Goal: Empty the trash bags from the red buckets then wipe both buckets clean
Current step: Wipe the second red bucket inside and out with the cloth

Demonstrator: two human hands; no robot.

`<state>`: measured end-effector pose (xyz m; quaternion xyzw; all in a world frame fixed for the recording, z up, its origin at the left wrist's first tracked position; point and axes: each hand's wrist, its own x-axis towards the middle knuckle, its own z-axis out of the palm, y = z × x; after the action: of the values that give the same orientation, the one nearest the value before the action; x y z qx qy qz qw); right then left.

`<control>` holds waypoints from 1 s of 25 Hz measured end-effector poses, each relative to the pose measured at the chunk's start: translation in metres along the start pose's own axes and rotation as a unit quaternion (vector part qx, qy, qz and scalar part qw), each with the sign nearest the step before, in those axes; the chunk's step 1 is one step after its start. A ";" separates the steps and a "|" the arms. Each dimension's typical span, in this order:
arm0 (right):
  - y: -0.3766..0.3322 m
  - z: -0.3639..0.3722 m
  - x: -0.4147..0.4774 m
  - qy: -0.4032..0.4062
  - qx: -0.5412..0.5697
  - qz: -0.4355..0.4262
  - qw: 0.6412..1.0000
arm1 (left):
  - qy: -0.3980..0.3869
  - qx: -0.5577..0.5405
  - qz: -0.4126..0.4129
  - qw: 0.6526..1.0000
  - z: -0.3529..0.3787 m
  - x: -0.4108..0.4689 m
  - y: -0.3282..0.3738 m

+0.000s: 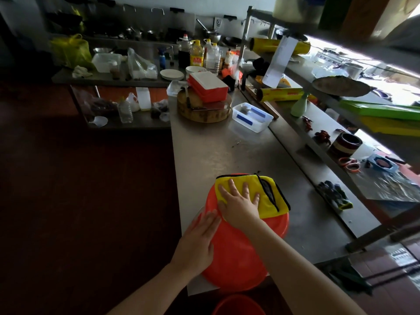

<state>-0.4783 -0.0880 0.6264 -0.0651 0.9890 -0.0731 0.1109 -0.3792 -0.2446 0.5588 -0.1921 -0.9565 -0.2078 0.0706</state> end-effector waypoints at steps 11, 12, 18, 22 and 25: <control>0.030 0.033 -0.097 0.065 -0.010 0.005 0.998 | 0.015 0.012 0.014 1.000 0.001 -0.005 0.005; 0.030 0.033 -0.093 0.068 -0.012 0.009 0.998 | 0.012 0.010 0.012 1.000 0.001 -0.004 0.005; 0.018 0.015 -0.029 0.062 0.020 0.047 0.997 | -0.007 -0.002 0.009 1.000 -0.004 -0.001 0.002; 0.010 0.003 0.000 0.056 0.029 0.049 0.997 | -0.004 0.005 0.000 1.000 -0.004 -0.001 0.003; 0.014 0.002 -0.006 0.064 0.032 0.034 0.997 | -0.005 0.008 0.002 1.000 -0.003 -0.002 0.004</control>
<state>-0.4733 -0.0734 0.6235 -0.0228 0.9928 -0.1053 0.0521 -0.3753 -0.2436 0.5628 -0.1945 -0.9580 -0.1996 0.0680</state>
